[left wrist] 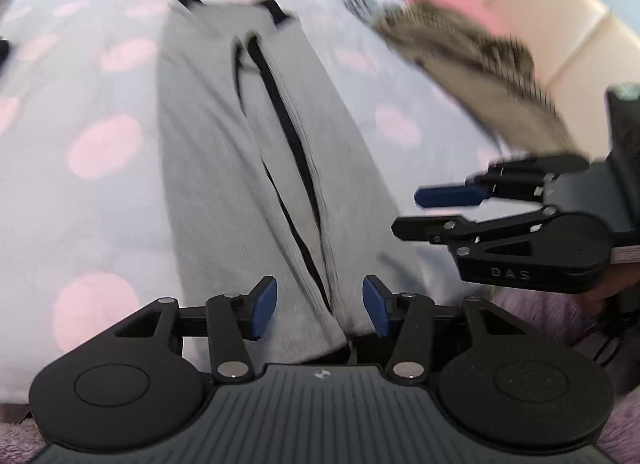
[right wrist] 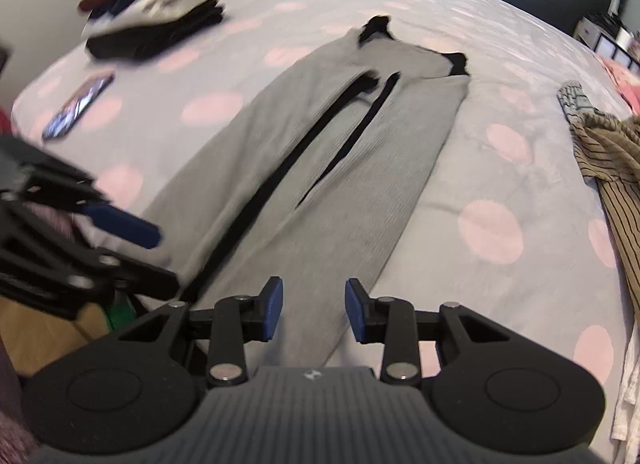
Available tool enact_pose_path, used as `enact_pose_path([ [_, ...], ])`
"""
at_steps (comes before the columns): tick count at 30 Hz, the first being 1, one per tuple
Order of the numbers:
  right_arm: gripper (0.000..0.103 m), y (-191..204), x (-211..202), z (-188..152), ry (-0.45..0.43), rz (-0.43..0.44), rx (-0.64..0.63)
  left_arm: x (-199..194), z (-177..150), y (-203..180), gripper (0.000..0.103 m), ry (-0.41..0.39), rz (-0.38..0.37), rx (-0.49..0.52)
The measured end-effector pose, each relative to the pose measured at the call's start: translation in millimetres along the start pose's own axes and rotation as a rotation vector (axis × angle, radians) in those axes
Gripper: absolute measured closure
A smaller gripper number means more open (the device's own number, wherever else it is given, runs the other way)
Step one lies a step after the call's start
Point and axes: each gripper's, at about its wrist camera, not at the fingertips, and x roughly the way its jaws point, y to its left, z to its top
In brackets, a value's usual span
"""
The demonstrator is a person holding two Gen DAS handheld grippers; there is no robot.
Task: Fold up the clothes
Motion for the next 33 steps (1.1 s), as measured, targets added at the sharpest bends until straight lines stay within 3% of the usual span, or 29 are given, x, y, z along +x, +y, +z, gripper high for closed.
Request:
enact_pose_path([
  [5, 0.066, -13, 12, 27, -0.046, 0.013, 0.116, -5, 14, 34, 0.063, -0.059, 0.139, -0.103],
  [8, 0.066, -18, 24, 44, -0.072, 0.048, 0.198, 2, 17, 49, 0.065, -0.068, 0.172, -0.161],
  [11, 0.067, -20, 40, 61, -0.089, 0.080, 0.257, 10, 22, 54, 0.067, -0.075, 0.176, -0.163],
  [15, 0.074, -22, 67, 83, -0.073, 0.098, 0.302, 25, 32, 59, 0.077, -0.058, 0.221, -0.125],
  [20, 0.073, -30, 98, 106, -0.033, 0.112, 0.378, 31, 46, 65, 0.077, 0.001, 0.212, -0.176],
  [29, 0.073, -43, 141, 128, -0.001, 0.152, 0.471, 53, 61, 76, 0.081, 0.058, 0.206, -0.174],
  [30, 0.074, -44, 143, 129, -0.001, 0.155, 0.476, 54, 62, 76, 0.081, 0.058, 0.202, -0.173],
  [32, 0.092, -46, 145, 131, -0.006, 0.158, 0.492, 54, 62, 78, 0.081, 0.058, 0.194, -0.185],
  [33, 0.094, -47, 141, 132, -0.015, 0.159, 0.502, 53, 62, 79, 0.081, 0.058, 0.190, -0.193],
])
